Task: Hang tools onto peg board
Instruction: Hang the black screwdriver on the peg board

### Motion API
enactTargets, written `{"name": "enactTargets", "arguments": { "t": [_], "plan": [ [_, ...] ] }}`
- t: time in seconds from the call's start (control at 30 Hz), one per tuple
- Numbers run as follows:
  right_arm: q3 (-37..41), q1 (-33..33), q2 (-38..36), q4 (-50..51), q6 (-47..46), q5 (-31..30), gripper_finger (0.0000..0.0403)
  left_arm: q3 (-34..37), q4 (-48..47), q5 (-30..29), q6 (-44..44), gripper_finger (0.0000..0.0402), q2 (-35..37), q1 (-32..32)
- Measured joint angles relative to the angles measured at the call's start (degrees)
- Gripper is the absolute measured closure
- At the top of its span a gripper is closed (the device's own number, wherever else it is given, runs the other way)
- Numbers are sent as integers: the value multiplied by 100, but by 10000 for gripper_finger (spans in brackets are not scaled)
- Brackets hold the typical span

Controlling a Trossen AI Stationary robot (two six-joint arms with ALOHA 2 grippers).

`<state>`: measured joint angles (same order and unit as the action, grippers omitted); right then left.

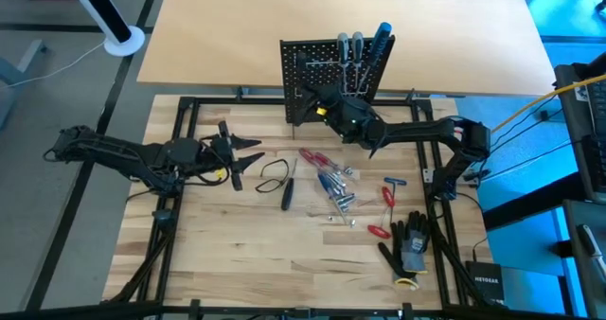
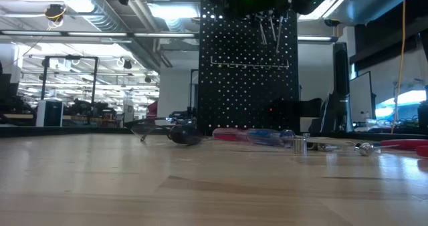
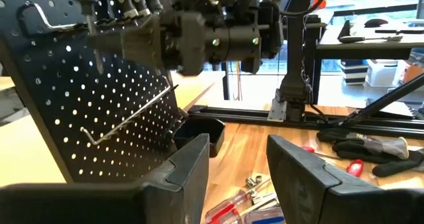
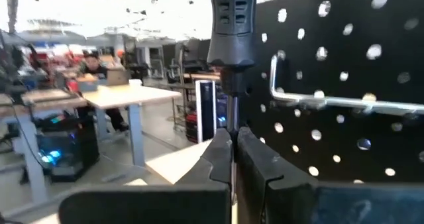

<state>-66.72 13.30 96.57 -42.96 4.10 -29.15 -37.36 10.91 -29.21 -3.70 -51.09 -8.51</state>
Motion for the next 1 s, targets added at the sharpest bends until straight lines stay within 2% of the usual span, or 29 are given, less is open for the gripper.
{"name": "enactTargets", "arguments": {
  "t": [0.47,1.0],
  "plan": [
    [-15,111,-4,87,260,-568,393,0,-32,0,28,260,0,-11],
    [-15,403,2,253,137,-377,390,0,20,1,28,260,0,-11]
  ]
}}
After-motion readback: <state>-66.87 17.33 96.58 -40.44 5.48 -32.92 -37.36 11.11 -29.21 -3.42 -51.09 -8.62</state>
